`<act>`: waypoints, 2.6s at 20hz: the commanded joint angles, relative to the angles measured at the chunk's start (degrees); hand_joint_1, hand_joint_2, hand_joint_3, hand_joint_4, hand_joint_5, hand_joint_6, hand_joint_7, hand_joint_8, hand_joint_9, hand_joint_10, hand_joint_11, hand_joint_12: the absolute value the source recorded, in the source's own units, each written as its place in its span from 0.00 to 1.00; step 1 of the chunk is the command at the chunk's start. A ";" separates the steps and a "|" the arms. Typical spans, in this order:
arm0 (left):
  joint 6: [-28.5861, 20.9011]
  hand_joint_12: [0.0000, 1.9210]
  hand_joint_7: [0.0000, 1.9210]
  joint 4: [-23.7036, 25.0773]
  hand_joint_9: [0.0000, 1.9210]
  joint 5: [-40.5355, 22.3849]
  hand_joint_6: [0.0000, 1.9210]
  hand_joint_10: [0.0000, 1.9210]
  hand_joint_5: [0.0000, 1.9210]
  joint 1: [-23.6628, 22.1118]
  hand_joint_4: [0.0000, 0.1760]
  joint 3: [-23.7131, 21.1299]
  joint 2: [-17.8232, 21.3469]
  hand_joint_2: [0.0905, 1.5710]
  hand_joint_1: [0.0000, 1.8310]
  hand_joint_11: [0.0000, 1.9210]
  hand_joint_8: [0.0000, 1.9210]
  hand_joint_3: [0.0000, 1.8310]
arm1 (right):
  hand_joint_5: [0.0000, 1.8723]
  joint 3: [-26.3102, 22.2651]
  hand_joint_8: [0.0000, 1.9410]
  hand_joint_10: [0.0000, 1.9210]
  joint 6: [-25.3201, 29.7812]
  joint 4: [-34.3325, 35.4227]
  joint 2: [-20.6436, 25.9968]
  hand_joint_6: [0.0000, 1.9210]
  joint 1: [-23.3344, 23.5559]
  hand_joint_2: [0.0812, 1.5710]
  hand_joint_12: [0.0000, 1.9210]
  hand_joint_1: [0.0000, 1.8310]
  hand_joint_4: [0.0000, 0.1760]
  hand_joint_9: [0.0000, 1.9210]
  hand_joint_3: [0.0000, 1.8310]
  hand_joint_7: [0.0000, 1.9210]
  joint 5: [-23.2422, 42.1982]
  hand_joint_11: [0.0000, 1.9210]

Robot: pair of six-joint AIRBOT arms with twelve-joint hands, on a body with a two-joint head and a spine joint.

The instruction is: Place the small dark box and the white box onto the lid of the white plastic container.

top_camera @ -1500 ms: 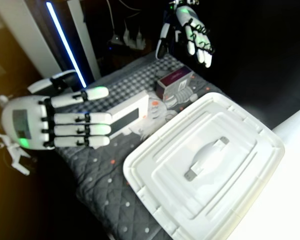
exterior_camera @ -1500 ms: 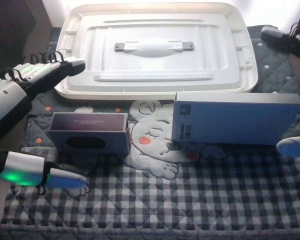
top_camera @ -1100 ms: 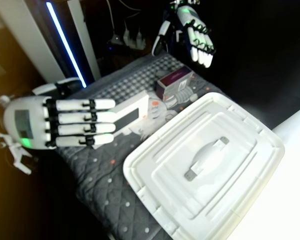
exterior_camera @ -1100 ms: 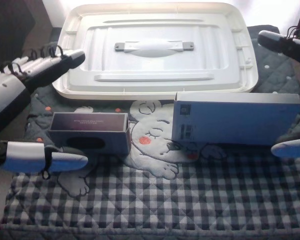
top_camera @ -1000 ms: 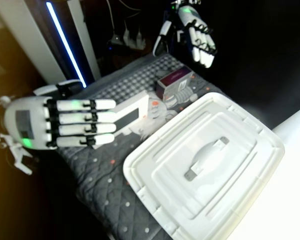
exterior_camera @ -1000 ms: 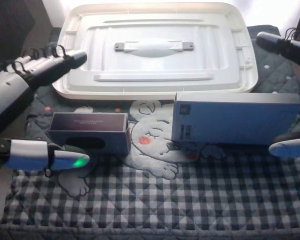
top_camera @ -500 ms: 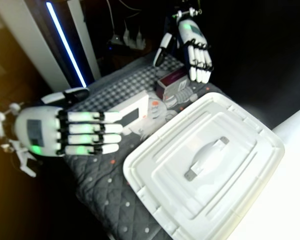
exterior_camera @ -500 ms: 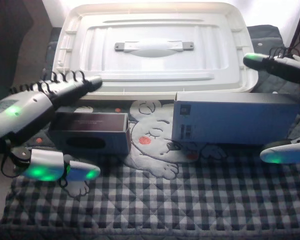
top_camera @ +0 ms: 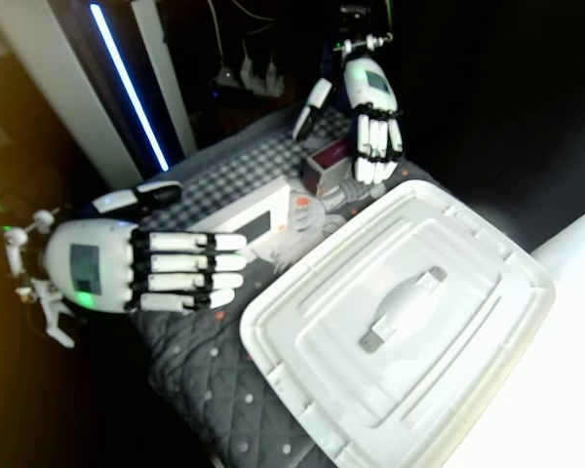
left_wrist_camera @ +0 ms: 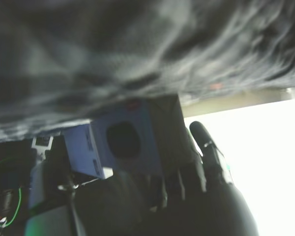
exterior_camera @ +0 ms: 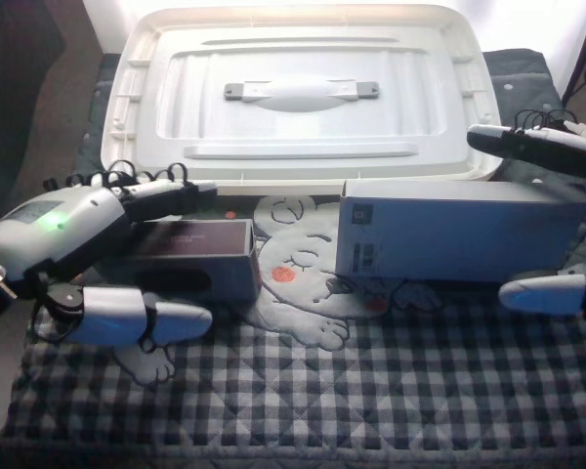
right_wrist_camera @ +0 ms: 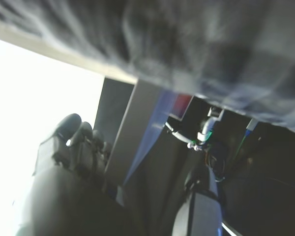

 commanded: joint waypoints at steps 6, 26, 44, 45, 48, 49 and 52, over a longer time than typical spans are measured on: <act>-0.49 0.77 0.53 0.48 0.50 -4.61 0.45 0.51 0.46 -0.26 0.00 0.26 -0.71 0.70 0.69 0.38 0.59 0.00 | 0.48 0.70 0.31 0.52 0.37 1.02 -0.16 0.37 0.19 0.65 0.63 0.76 0.00 0.60 0.00 0.61 6.38 0.51; -1.90 0.96 0.46 0.62 0.41 -8.62 0.50 0.79 0.44 -7.18 0.00 4.99 -1.86 0.73 0.68 0.34 0.73 0.00 | 0.56 2.80 0.37 0.41 -0.15 2.20 1.59 0.36 4.25 0.64 0.72 0.71 0.00 0.70 0.00 0.66 9.97 0.62; -1.86 0.99 0.43 5.87 0.46 9.68 0.54 0.85 0.41 -31.15 0.00 26.82 -14.84 0.76 0.67 0.45 0.79 0.00 | 0.49 17.52 0.55 0.60 -3.87 -9.36 -5.99 0.45 27.79 0.69 0.66 0.76 0.00 0.55 0.00 0.47 -9.13 0.50; -1.86 1.00 0.38 5.95 0.41 10.81 0.61 0.94 0.36 -32.87 0.00 27.85 -15.03 0.79 0.65 0.44 0.86 0.00 | 0.49 18.58 0.68 0.63 -3.88 -10.90 -7.07 0.43 29.92 0.72 0.77 0.70 0.00 0.54 0.00 0.47 -10.79 0.51; -2.31 0.93 0.29 8.71 0.25 14.62 0.79 0.75 0.31 -36.34 0.00 30.59 -16.45 0.85 0.59 0.24 0.87 0.00 | 0.44 22.10 0.78 0.71 -3.82 -11.09 -9.49 0.49 30.71 0.76 0.84 0.67 0.00 0.50 0.00 0.43 -14.48 0.48; -2.31 0.10 0.03 9.31 0.02 15.65 0.11 0.06 0.05 -37.07 0.89 31.07 -16.81 0.70 0.47 0.01 0.06 0.00 | 0.15 23.11 0.10 0.20 -3.56 -11.09 -10.07 0.08 30.76 0.65 0.60 0.61 0.21 0.12 0.00 0.13 -15.75 0.05; -2.30 0.00 0.00 10.09 0.00 17.36 0.00 0.00 0.00 -38.38 1.00 31.35 -17.43 0.64 0.37 0.00 0.00 0.00 | 0.01 24.19 0.00 0.01 -2.72 -11.54 -10.78 0.00 30.81 0.61 0.07 0.51 0.84 0.01 0.00 0.01 -17.59 0.00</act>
